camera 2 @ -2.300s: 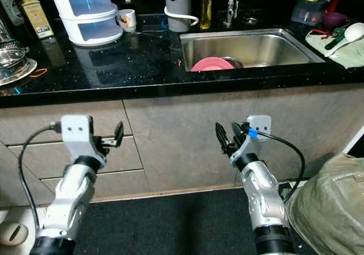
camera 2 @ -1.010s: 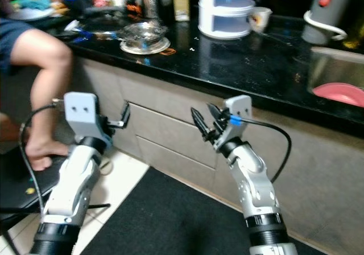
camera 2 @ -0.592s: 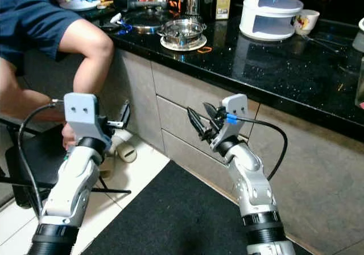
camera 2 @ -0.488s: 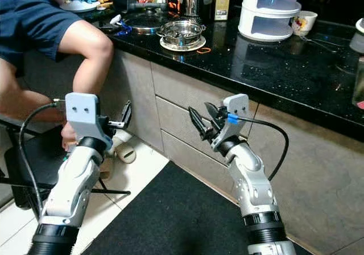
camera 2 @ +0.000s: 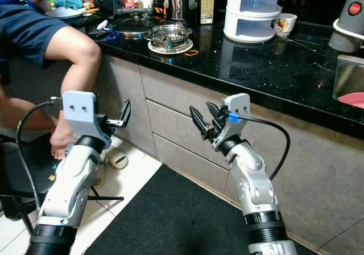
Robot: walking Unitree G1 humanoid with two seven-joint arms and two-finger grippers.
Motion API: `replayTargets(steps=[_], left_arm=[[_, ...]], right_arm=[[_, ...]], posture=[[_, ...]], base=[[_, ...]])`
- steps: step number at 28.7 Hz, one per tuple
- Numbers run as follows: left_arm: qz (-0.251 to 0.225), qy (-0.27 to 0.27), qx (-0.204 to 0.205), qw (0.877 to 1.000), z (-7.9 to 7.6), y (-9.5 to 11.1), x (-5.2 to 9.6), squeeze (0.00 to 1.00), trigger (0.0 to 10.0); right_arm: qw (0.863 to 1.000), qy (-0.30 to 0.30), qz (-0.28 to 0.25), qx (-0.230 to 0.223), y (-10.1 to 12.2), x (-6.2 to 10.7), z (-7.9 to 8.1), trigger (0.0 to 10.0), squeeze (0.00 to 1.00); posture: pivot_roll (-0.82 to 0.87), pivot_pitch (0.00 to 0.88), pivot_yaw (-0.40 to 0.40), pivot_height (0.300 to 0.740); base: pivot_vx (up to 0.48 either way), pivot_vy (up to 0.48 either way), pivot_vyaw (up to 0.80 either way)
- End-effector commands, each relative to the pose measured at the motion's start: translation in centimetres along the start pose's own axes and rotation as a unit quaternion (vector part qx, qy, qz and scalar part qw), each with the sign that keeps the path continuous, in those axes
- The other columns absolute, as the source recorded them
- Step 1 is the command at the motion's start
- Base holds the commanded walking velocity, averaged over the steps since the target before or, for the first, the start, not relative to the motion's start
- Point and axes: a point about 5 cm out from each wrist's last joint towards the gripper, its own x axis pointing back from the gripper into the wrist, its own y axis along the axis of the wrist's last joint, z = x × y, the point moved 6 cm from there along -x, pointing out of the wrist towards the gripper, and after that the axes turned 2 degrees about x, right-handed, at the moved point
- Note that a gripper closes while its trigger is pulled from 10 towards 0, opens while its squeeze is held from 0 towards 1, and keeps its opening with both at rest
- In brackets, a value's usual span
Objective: Kitchen organization
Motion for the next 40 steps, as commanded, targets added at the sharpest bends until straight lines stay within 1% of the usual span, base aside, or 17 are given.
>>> replayTargets(steps=[1,16,40], left_arm=[[0.008,0.005,-0.008,1.000,0.58,-0.31,0.11,0.00,10.0],[0.010,-0.003,-0.013,1.000,0.26,-0.40,0.11,0.00,10.0],[0.008,-0.005,-0.015,1.000,0.12,-0.12,-0.04,0.00,10.0]], right_arm=[[1.000,-0.003,0.007,-0.003,-0.27,-0.04,-0.16,10.0,0.00],[1.000,0.001,0.006,-0.004,-0.23,-0.20,-0.03,10.0,0.00],[1.000,0.008,-0.004,-0.014,0.22,-0.44,0.41,10.0,0.00]], posture=[[0.03,0.019,-0.009,0.740],[0.03,0.018,-0.010,0.740],[0.03,0.023,-0.007,0.740]], base=[[0.247,0.000,0.00],[0.297,0.000,0.00],[0.360,0.000,0.00]])
